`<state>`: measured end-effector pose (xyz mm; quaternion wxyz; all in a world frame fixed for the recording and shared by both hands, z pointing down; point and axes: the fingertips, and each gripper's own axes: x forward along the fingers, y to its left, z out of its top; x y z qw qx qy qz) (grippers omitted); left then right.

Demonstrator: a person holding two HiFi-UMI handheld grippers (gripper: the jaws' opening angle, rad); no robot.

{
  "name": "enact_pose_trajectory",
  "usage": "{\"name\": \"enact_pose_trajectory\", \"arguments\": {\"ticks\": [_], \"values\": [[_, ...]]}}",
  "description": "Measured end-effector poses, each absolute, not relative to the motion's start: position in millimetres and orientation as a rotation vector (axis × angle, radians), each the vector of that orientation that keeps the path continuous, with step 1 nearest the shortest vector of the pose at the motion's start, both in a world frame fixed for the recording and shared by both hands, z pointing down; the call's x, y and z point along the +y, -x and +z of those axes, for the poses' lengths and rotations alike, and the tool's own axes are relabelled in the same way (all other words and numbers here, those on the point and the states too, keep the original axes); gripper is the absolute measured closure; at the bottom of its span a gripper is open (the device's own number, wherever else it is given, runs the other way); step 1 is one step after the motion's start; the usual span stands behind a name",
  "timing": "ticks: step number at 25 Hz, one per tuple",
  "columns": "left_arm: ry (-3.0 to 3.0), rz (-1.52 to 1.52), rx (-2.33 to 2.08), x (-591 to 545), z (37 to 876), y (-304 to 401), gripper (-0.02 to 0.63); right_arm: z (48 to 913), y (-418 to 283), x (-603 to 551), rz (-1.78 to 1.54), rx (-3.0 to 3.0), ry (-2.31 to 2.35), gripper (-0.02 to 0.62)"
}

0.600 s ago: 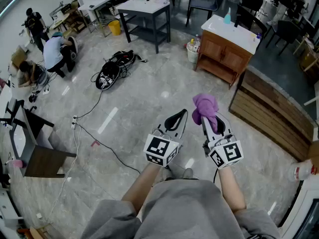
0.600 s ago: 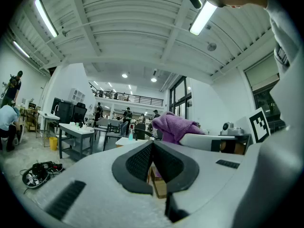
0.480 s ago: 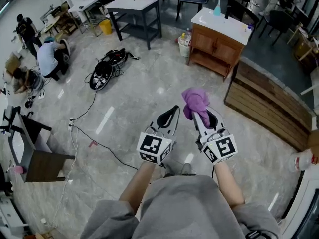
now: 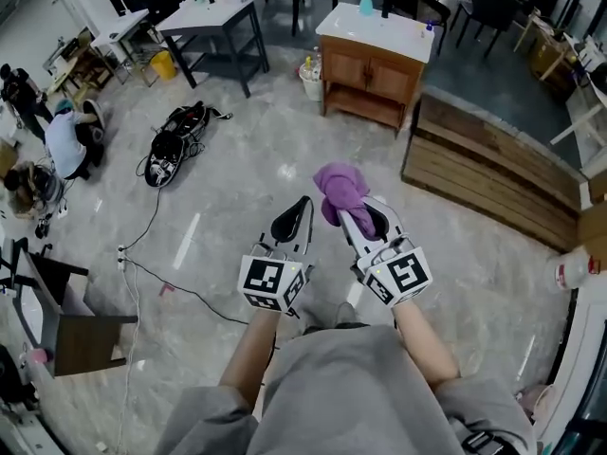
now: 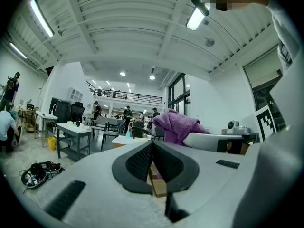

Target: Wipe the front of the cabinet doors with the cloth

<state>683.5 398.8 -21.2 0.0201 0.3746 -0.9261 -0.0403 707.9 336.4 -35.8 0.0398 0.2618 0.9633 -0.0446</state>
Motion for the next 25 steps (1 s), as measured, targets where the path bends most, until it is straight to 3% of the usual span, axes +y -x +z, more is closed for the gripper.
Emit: {"name": "enact_pose_trajectory", "arguments": {"ticks": [17,25], "values": [[-1.155,0.001,-2.806,329.1,2.5,-677.9,0.598,1.5,-700.7,243.5,-0.275,3.026,-0.717,0.525],[-1.157,-0.02,-2.802,336.0,16.4,-619.2,0.598,22.5,-647.2,248.0,-0.293,3.058,-0.68,0.525]]}}
